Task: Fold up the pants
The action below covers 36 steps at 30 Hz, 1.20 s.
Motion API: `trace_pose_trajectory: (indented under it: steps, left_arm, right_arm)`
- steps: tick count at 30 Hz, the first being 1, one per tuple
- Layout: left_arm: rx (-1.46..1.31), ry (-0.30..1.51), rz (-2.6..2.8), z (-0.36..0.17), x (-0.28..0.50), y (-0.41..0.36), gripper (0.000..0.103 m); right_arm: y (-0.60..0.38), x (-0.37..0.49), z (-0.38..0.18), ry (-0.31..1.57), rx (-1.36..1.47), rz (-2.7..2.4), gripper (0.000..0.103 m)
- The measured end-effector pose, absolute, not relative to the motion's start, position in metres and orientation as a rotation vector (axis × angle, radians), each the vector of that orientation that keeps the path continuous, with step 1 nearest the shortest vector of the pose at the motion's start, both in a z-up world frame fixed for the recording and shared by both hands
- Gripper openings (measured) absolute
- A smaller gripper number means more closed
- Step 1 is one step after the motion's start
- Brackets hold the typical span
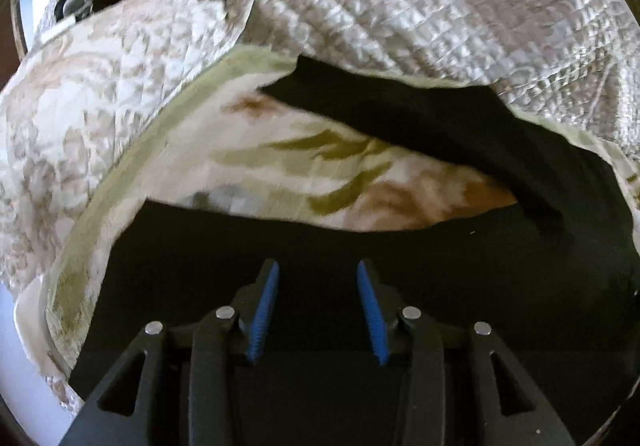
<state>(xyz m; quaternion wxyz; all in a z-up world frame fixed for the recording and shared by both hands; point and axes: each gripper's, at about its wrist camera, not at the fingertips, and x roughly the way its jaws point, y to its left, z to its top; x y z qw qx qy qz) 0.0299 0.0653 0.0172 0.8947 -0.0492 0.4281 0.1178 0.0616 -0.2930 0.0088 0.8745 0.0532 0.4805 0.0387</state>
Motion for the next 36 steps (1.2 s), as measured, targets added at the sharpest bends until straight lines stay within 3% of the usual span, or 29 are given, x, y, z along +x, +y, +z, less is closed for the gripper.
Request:
trace_pose_trajectory:
  steps: [13, 18, 26, 30, 36]
  left_arm:
    - [-0.051, 0.837, 0.098, 0.036, 0.01, 0.019, 0.049]
    - [-0.03, 0.889, 0.063, 0.022, 0.008, 0.004, 0.05]
    - [-0.058, 0.898, 0.009, 0.034, 0.01, 0.004, 0.051]
    - [-0.051, 0.867, -0.033, 0.052, 0.029, 0.007, 0.056]
    - [-0.006, 0.814, -0.104, 0.077, 0.085, 0.013, 0.066]
  right_arm:
    - [-0.247, 0.033, 0.03, 0.926, 0.058, 0.225, 0.054]
    - [-0.232, 0.028, 0.015, 0.986, 0.015, 0.264, 0.054]
    - [-0.238, 0.03, 0.039, 0.937, 0.012, 0.299, 0.054]
    - [-0.244, 0.046, 0.053, 0.918, -0.003, 0.338, 0.061]
    - [-0.255, 0.092, 0.066, 0.887, -0.052, 0.396, 0.062]
